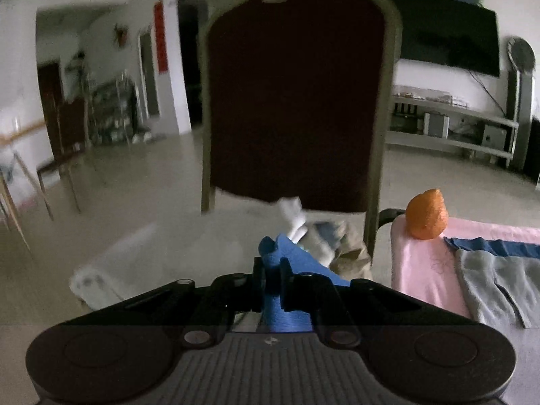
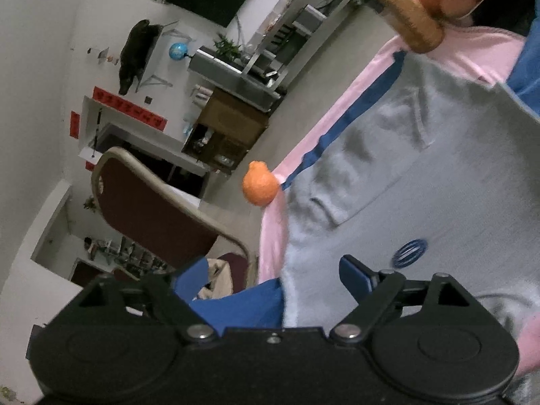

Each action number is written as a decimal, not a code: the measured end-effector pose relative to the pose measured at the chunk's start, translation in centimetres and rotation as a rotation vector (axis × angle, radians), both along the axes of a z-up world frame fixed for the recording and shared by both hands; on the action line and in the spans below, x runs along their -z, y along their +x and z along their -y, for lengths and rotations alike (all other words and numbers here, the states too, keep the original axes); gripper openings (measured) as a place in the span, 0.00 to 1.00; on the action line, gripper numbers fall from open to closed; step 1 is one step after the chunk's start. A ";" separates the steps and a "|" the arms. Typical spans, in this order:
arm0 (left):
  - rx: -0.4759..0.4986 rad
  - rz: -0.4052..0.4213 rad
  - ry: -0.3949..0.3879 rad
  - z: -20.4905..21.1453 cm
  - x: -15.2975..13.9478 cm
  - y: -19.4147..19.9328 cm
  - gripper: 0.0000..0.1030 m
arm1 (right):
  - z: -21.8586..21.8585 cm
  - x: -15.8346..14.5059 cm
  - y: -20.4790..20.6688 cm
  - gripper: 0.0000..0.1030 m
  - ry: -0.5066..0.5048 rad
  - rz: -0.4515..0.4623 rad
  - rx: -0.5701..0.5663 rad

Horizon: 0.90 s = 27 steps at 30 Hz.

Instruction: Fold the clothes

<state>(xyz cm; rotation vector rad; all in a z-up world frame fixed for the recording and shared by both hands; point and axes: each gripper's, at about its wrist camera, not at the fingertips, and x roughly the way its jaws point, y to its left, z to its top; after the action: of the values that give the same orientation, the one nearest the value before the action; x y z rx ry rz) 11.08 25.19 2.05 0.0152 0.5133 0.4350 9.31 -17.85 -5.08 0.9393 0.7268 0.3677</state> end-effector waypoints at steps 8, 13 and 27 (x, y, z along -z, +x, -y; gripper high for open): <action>0.175 0.031 0.132 12.5 -5.3 -0.1 0.08 | 8.2 3.9 2.1 0.82 -0.057 -0.053 0.083; 0.332 0.060 0.086 22.5 -7.2 0.8 0.08 | 13.4 6.4 0.6 0.82 0.101 -0.084 0.194; 0.657 -0.268 -0.225 42.4 4.9 3.7 0.21 | 18.3 5.9 -1.7 0.83 0.056 -0.025 0.322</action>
<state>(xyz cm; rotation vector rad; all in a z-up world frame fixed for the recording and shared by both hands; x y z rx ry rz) 14.80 -17.20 -2.88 0.0246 0.7800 -0.2735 7.66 -36.17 -11.03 1.0960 0.5775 0.0933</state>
